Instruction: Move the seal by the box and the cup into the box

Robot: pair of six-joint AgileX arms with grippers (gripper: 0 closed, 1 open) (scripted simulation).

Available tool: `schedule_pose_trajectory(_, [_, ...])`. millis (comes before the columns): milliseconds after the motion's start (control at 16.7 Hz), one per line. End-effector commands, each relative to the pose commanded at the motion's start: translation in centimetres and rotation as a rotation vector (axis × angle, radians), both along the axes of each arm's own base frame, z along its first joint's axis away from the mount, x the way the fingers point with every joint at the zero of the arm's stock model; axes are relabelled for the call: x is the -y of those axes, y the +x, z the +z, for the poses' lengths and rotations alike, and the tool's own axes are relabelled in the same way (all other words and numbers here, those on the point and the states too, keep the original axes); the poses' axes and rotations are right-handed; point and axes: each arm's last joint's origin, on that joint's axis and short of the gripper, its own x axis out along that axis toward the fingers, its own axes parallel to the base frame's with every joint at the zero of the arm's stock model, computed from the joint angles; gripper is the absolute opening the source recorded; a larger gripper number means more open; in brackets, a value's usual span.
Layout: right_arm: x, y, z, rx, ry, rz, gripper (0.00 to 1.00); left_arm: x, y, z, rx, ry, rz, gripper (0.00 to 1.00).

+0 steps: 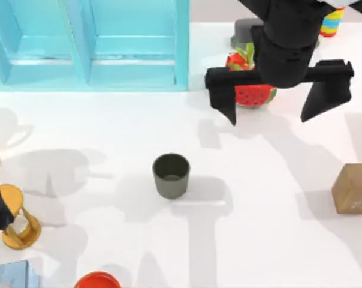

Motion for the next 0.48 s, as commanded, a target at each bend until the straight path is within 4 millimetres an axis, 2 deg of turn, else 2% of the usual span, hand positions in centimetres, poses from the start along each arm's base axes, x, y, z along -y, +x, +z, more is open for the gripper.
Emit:
schedule_pose_trajectory(240, [-8.6, -0.7, -2.4, 0.021, 0.0, -0.004, 1.0, 0.0, 0.0, 0.0, 0.0, 0.0, 0.0, 1.0])
schedule_pose_trajectory(360, [-11.7, -1.1, -3.7, 0.03, 0.005, -0.013, 1.0, 0.0, 0.0, 0.0, 0.0, 0.0, 0.0, 1.0])
schedule_pose_trajectory(480, [-13.7, -1.3, -4.9, 0.039, 0.012, -0.029, 1.0, 0.0, 0.0, 0.0, 0.0, 0.0, 0.0, 1.0])
